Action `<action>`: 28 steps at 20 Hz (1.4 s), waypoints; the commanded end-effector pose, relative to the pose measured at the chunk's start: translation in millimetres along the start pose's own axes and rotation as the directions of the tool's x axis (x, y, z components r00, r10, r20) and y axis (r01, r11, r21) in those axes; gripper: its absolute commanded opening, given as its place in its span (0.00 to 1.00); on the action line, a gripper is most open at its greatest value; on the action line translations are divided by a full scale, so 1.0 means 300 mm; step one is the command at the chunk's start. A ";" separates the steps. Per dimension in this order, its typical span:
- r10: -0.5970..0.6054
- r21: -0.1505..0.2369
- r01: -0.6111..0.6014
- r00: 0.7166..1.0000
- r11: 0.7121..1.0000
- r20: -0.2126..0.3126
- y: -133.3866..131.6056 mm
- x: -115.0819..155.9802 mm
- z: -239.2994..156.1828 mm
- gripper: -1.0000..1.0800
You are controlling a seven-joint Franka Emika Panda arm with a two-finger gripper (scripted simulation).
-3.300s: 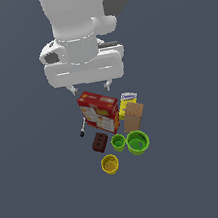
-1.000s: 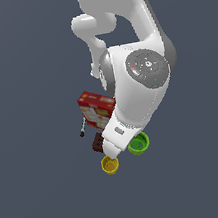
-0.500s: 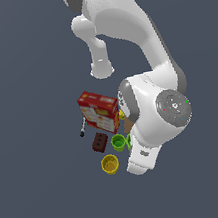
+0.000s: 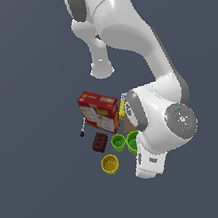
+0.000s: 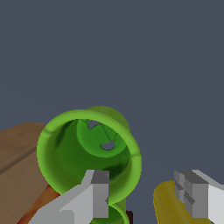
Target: Pick up a designated object from a clutter of objects.
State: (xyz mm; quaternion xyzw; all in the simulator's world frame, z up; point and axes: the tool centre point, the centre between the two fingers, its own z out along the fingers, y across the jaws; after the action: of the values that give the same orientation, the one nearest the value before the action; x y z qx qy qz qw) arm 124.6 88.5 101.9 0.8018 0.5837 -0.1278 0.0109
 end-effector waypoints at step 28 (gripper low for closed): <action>-0.009 0.000 0.009 1.000 1.000 0.001 -0.003 0.001 0.094 0.00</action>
State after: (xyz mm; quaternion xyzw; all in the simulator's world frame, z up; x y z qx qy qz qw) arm 118.2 84.4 72.4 0.7990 0.5874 -0.1285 0.0102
